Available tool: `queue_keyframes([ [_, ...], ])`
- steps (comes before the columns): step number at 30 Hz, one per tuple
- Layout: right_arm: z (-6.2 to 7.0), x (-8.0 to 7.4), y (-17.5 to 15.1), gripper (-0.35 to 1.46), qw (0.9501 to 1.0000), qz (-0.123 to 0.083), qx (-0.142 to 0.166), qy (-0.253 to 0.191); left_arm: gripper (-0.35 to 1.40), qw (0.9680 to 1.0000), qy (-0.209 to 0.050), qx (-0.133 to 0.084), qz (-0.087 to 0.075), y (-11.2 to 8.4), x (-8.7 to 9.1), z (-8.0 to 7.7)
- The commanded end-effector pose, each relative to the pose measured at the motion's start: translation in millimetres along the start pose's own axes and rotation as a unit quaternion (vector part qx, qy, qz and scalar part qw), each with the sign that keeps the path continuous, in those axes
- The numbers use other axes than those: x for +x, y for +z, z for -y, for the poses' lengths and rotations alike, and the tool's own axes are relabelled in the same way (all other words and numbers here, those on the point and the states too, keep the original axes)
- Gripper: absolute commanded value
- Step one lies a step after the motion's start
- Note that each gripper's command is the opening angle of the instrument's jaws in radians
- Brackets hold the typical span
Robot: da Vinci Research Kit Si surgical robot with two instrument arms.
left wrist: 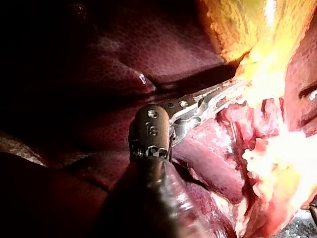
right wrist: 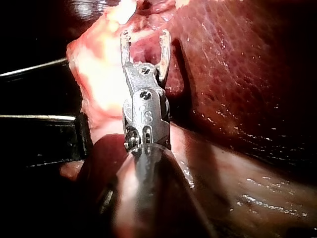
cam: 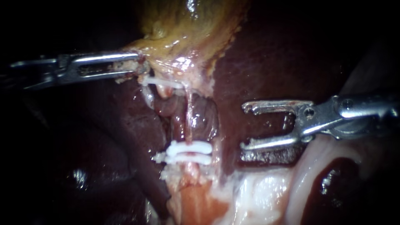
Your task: Going back second clip right tube
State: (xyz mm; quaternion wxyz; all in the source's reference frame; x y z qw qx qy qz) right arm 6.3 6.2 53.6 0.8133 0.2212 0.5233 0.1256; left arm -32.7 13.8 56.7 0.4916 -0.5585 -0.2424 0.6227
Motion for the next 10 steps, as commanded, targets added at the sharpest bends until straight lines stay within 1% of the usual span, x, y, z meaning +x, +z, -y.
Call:
queue_keyframes([
  [1, 0.0, 0.1, -0.1, 0.50, 1.0000, 0.000, 0.000, 0.000, -0.35, 1.0000, 0.000, 0.001, 0.002, 0.1, -0.1, 0.0],
  [10, -0.1, 0.3, -0.2, 0.50, 1.0000, 0.000, 0.000, -0.002, -0.35, 1.0000, 0.000, 0.001, 0.002, 0.0, -0.2, 0.0],
])
